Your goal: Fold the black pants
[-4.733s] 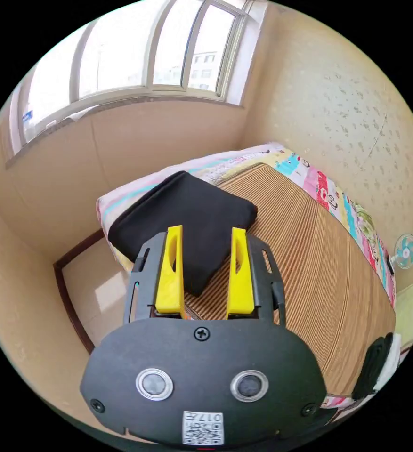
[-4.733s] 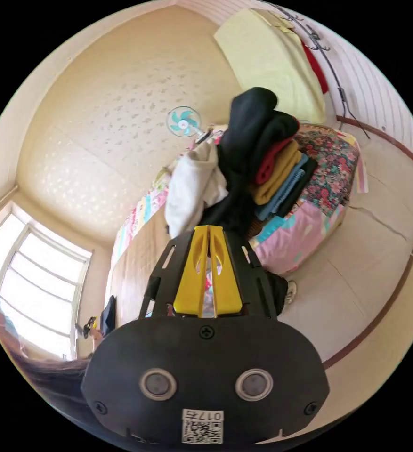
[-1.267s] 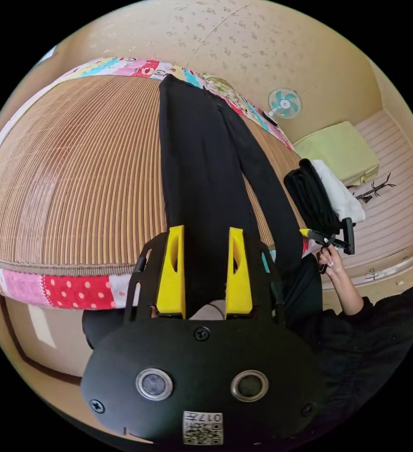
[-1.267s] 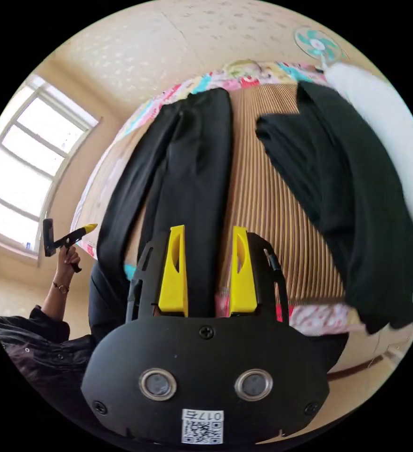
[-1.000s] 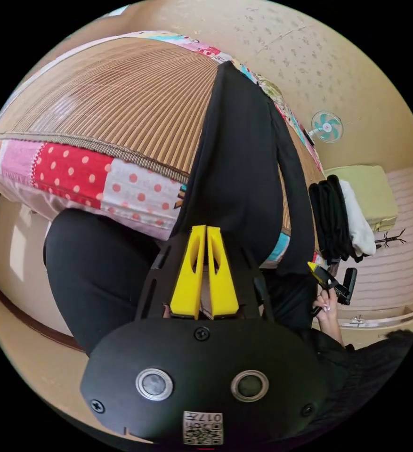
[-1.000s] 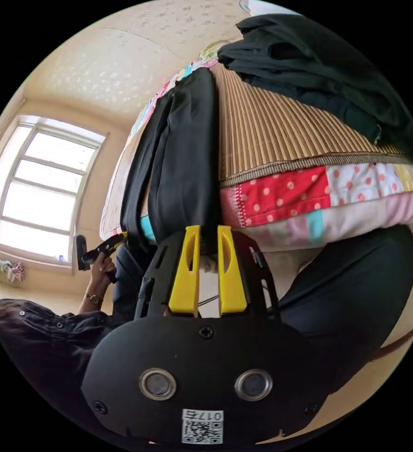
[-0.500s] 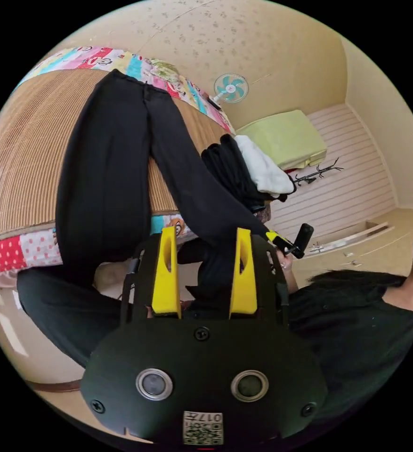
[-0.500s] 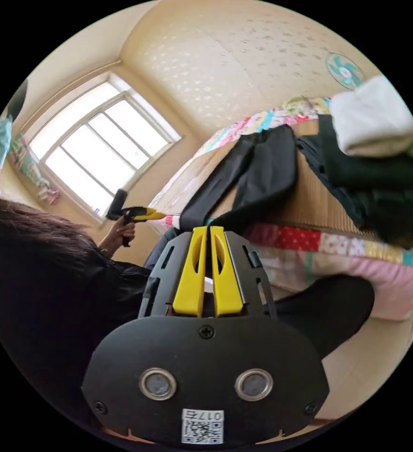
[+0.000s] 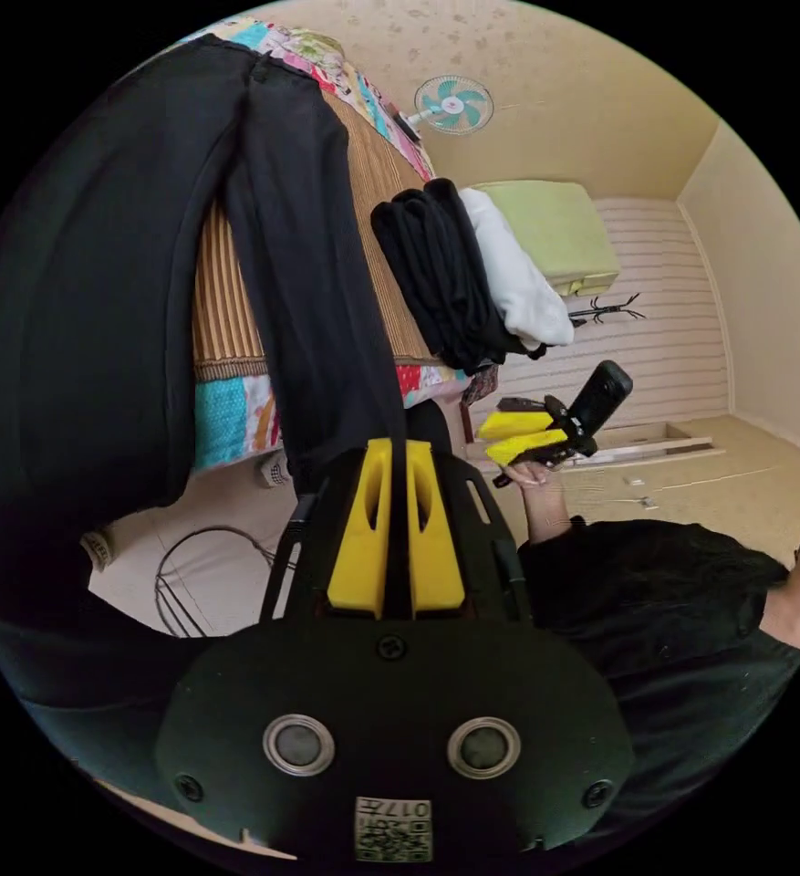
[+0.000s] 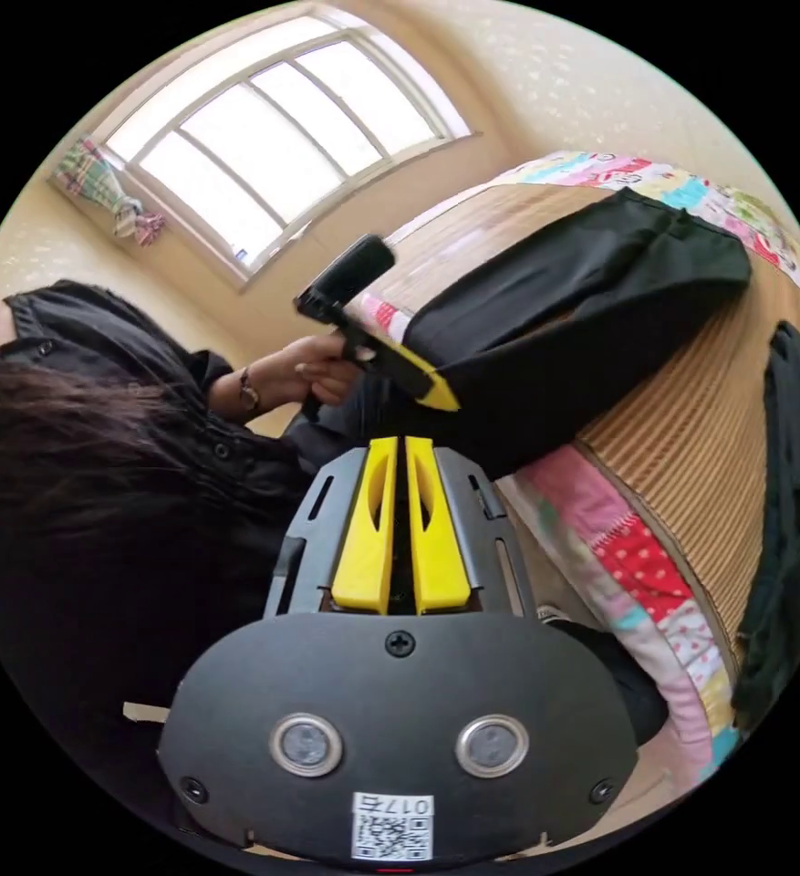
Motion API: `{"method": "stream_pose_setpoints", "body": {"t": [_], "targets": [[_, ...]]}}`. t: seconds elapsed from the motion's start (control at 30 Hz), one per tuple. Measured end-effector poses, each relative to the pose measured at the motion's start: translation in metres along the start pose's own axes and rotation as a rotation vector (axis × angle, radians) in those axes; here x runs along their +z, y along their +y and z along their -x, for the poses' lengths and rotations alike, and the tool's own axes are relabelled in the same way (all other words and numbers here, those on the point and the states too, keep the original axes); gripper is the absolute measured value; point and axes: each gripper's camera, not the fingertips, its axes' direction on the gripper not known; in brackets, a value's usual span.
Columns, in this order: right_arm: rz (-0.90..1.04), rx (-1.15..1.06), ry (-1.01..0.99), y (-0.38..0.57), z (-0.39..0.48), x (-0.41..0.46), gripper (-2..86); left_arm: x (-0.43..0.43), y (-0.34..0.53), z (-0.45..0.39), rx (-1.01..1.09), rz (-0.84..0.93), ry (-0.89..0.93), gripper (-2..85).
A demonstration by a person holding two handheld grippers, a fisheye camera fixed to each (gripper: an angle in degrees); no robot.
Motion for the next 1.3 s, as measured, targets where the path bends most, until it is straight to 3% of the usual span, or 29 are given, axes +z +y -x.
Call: {"method": "stream_pose_setpoints", "body": {"t": [0.13, 0.27, 0.43, 0.53, 0.63, 0.77, 0.83, 0.97, 1.03, 1.1, 1.2, 1.3], "targets": [[-0.155, 0.244, 0.138, -0.073, -0.105, -0.051, 14.2, -0.013, 0.02, 0.021, -0.03, -0.056, 0.015, 1.3], [-0.326, 0.469, 0.072, -0.178, -0.249, -0.049, 17.4, -0.022, 0.025, 0.023, -0.022, -0.073, 0.04, 1.4], [-0.452, 0.953, 0.234, -0.224, -0.385, -0.023, 13.9, -0.035, 0.033, 0.039, -0.074, -0.089, 0.097, 1.6], [-0.415, 0.942, 0.198, -0.249, -0.422, -0.003, 6.8, -0.049, 0.042, 0.043, -0.073, -0.125, 0.071, 1.4], [-0.487, 0.889, 0.34, -0.293, -0.394, 0.0, 4.0, -0.07, 0.058, 0.047, -0.093, -0.191, 0.085, 1.4], [-0.507, 0.614, 0.443, -0.403, -0.301, 0.037, 3.7, -0.116, 0.089, 0.04, -0.09, -0.355, 0.09, 1.6], [-0.495, 0.524, 0.377, -0.447, -0.268, 0.065, 4.2, -0.148, 0.115, 0.034, -0.112, -0.454, 0.011, 2.2], [-0.416, 0.405, 0.179, -0.499, -0.23, 0.128, 7.0, -0.179, 0.149, 0.045, -0.286, -0.487, -0.222, 5.4], [-0.402, 0.422, 0.172, -0.488, -0.217, 0.142, 7.7, -0.195, 0.171, 0.061, -0.422, -0.51, -0.371, 9.7], [-0.373, 0.384, 0.174, -0.462, -0.198, 0.153, 8.3, -0.209, 0.182, 0.071, -0.445, -0.559, -0.389, 10.0], [-0.29, 0.319, 0.272, -0.388, -0.159, 0.169, 9.1, -0.221, 0.169, 0.083, -0.402, -0.588, -0.364, 10.1], [-0.263, 0.32, 0.38, -0.298, -0.125, 0.172, 9.6, -0.216, 0.115, 0.092, -0.309, -0.5, -0.383, 10.4]]}}
